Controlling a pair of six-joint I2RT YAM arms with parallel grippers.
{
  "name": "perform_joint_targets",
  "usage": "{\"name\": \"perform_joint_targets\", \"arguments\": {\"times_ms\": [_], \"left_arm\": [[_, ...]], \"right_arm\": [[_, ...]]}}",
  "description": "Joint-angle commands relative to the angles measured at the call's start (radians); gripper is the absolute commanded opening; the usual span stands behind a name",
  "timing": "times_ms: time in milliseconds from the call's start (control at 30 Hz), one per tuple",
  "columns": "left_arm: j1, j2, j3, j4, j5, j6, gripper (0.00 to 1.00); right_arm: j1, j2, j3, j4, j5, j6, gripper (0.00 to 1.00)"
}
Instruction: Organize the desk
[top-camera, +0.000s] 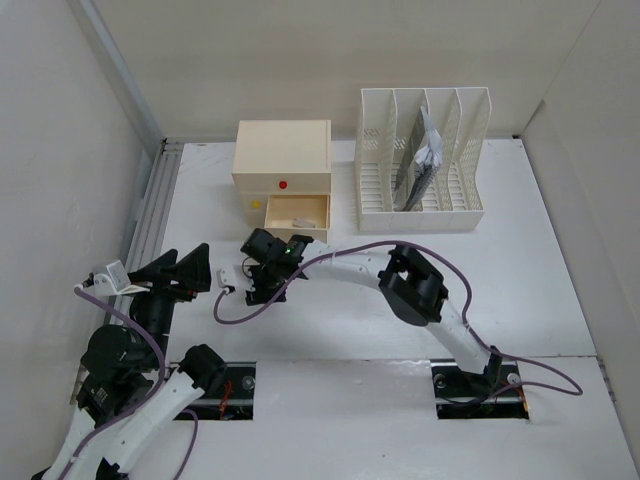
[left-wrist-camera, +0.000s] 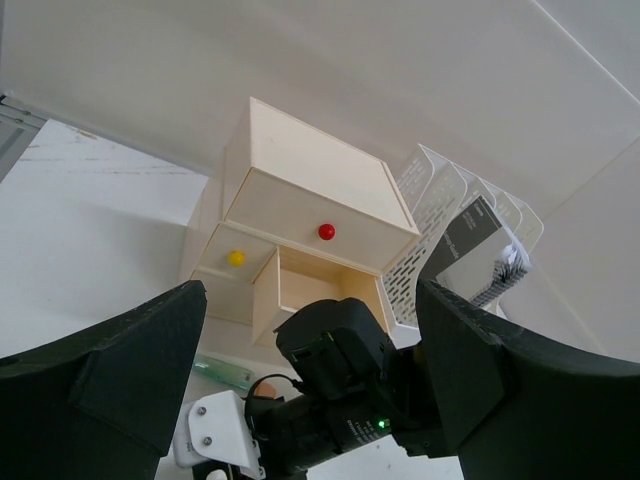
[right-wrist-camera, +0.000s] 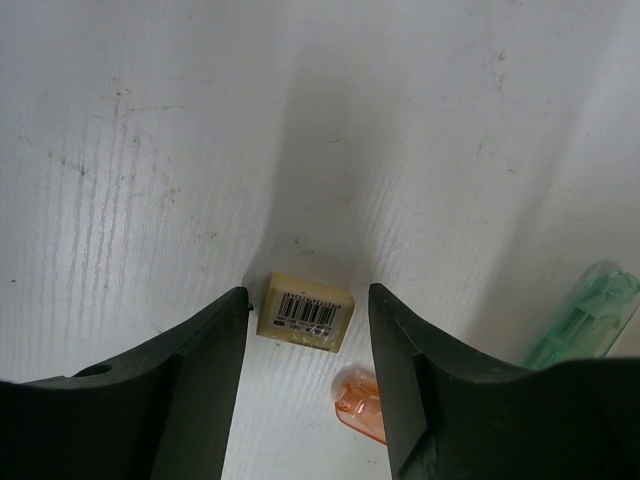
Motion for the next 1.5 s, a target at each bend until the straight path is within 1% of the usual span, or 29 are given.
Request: {"name": "perform_joint_targets", "arguments": {"times_ms": [0,400,533,600,633,700,733,767,900,1100,1133,1267,1367,1400,1467], "left_arm": [[0.002,-0.013,-0.002,0.024,-0.007,-0.002,0.84],[0.002,-0.022,-0.002,0.024,-0.007,-0.002,0.84],[0.002,-0.031,-0.002,0.024,-0.007,-0.002,0.84],[0.002,-0.031,-0.002,0.024,-0.007,-0.002,0.84],[0.002,-0.031,-0.002,0.024,-0.007,-0.002,0.84],[0.002,-0.031,-0.002,0.024,-0.007,-0.002,0.84],[0.002,-0.031,-0.002,0.024,-0.007,-0.002,0.84],[0.002,-0.031,-0.002,0.024,-0.007,-0.002,0.84],[0.002,-0.031,-0.002,0.024,-0.007,-0.002,0.84],[0.002,-0.031,-0.002,0.024,-0.007,-0.002,0.84],[0.002,-0.031,-0.002,0.024,-0.007,-0.002,0.84],[0.002,-0.031,-0.002,0.024,-0.016,-0.002,0.84],[0.002,-0.031,-0.002,0.024,-0.016,-0.002,0.84],[0.002,-0.031,-0.002,0.024,-0.016,-0.002,0.84],[0.002,-0.022,-0.002,0.024,-0.016,-0.002,0.84]], "right_arm": [[-0.009,0.028,-0.005,-0.036,0.006,0.020,0.57],[-0.029,0.067,-0.025,-0.065,-0.083,0.049,0.57],[-0.029,0.088,-0.005,-0.074,-0.104,0.049,0.53],[-0.029,0.099,-0.005,-0.085,-0.115,0.049,0.50],[-0.029,0.099,-0.005,-0.085,-0.115,0.049,0.43],[-0.029,0.099,-0.005,-0.085,-0.115,0.049,0.36],[-0.029,0.099,-0.005,-0.085,-0.115,0.049,0.30],[-0.029,0.099,0.004,-0.085,-0.115,0.049,0.28],[-0.029,0.016,0.004,-0.085,-0.103,0.049,0.24],[-0.029,-0.125,0.027,-0.085,-0.075,0.049,0.24],[-0.029,-0.169,0.038,-0.085,-0.064,0.049,0.24],[-0.029,-0.264,0.038,-0.076,-0.017,0.049,0.24],[-0.029,-0.321,0.038,-0.040,0.064,0.049,0.24],[-0.029,-0.332,0.024,-0.028,0.122,0.049,0.24],[-0.038,-0.342,0.010,0.018,0.192,0.049,0.24]]}}
